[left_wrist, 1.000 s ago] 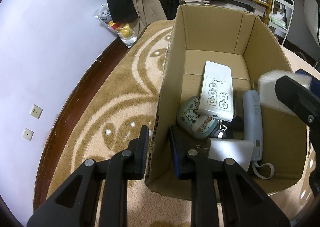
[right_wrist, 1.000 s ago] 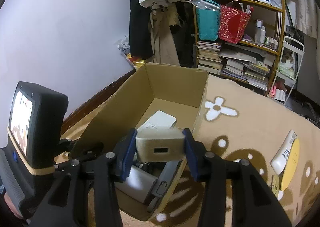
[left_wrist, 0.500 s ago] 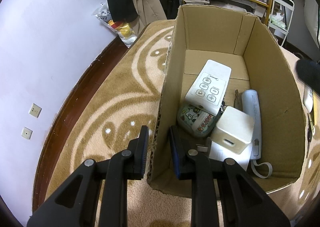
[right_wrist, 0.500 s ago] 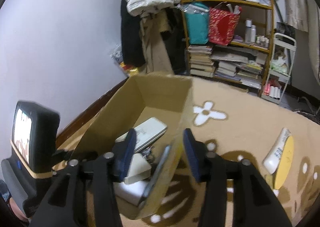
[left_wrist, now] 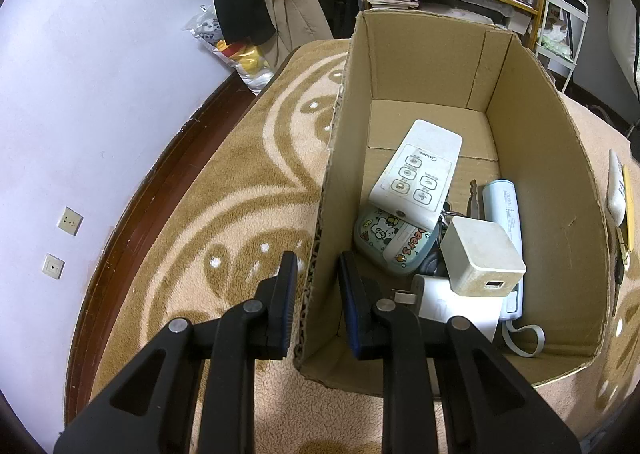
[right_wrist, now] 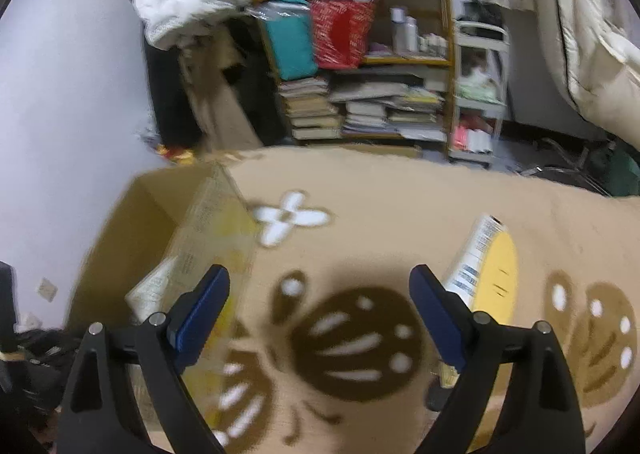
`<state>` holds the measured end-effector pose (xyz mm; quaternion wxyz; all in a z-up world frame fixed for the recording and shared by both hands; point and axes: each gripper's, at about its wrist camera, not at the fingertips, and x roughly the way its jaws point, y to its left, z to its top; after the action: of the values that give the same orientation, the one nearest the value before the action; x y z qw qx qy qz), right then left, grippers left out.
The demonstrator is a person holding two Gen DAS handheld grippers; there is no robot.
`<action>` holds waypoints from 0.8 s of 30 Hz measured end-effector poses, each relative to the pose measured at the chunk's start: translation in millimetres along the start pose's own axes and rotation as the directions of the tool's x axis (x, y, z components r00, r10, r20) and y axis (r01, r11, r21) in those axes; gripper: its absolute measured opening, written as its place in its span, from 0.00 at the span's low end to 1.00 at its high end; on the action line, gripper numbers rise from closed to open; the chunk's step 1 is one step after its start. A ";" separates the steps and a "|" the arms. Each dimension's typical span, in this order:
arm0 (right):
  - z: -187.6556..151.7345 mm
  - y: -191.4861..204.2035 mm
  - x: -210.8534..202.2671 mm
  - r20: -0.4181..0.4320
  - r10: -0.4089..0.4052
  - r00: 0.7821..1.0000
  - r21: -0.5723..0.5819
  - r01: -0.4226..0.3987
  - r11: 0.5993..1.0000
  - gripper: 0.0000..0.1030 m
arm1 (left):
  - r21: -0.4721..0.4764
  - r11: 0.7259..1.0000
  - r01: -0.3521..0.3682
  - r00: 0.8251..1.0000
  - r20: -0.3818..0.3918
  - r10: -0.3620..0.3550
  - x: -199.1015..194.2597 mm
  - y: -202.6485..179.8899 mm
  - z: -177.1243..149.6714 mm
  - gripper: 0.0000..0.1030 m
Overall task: Organize rigid objects
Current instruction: 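Withdraw the open right gripper from the box toward the gold card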
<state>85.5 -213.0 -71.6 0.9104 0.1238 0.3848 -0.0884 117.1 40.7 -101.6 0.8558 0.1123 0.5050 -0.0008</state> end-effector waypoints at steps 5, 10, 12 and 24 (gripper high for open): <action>-8.5 -27.3 12.3 -0.042 -0.055 0.998 0.043 0.057 0.997 0.93 | 0.000 1.000 0.001 1.000 0.000 -0.001 0.1 0.0 0.1 0.20; -15.8 -58.5 16.1 -0.067 -0.078 0.995 0.142 0.087 0.986 0.93 | -0.001 1.000 0.000 1.000 0.000 0.000 0.0 -0.1 0.0 0.20; -23.6 -70.5 18.6 -0.100 -0.101 0.990 0.169 0.117 0.979 0.93 | 0.000 1.000 0.000 1.000 0.000 0.000 0.0 0.0 0.1 0.20; -64.4 -115.6 38.5 -0.258 -0.031 0.966 0.334 0.120 0.935 0.92 | 0.000 1.000 0.000 1.000 0.000 0.000 0.1 -0.1 0.2 0.20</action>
<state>38.7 -306.9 -161.0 0.8147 0.2772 0.4787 -0.1736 117.3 40.5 -101.6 0.8558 0.1124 0.5050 -0.0010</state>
